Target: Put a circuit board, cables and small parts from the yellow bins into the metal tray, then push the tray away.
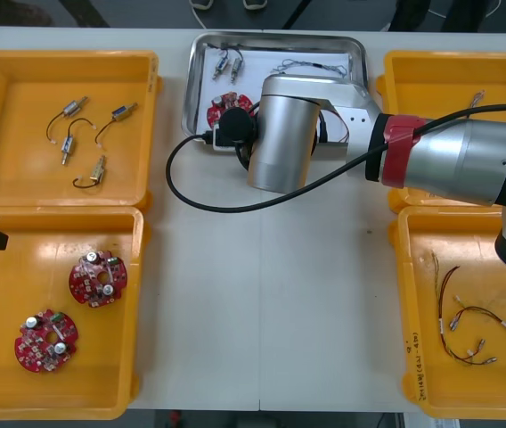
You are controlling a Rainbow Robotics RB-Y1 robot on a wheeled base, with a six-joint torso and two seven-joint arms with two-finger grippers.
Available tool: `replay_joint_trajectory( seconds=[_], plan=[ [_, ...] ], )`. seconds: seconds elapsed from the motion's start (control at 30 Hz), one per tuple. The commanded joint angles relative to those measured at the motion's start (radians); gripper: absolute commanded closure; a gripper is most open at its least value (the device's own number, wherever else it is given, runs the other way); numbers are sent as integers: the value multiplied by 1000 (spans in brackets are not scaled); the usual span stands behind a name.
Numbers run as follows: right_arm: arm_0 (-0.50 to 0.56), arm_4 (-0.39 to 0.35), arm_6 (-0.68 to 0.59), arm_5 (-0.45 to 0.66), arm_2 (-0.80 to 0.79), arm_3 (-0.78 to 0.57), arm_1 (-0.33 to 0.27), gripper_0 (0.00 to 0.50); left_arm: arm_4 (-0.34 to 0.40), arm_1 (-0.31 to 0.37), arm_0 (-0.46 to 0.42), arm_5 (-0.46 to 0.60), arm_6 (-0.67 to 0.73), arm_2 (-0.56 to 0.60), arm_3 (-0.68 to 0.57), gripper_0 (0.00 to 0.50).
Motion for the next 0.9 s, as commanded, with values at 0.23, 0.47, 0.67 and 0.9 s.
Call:
replay_joint_trajectory(
  seconds=[0.23, 0.47, 0.67, 0.9],
  plan=[
    [-19, 17, 48, 4, 4, 1, 11, 0, 8, 42, 12, 6, -67, 28, -27, 0],
    [-19, 18, 48, 124, -59, -66, 3, 0, 8, 42, 12, 6, -67, 28, -27, 0],
    [10, 15, 42, 272, -146, -184, -11, 0, 8, 42, 12, 6, -67, 28, -27, 0],
    [90, 15, 28, 470, -294, -355, -21, 0, 8, 42, 12, 6, -67, 28, -27, 0]
  ],
)
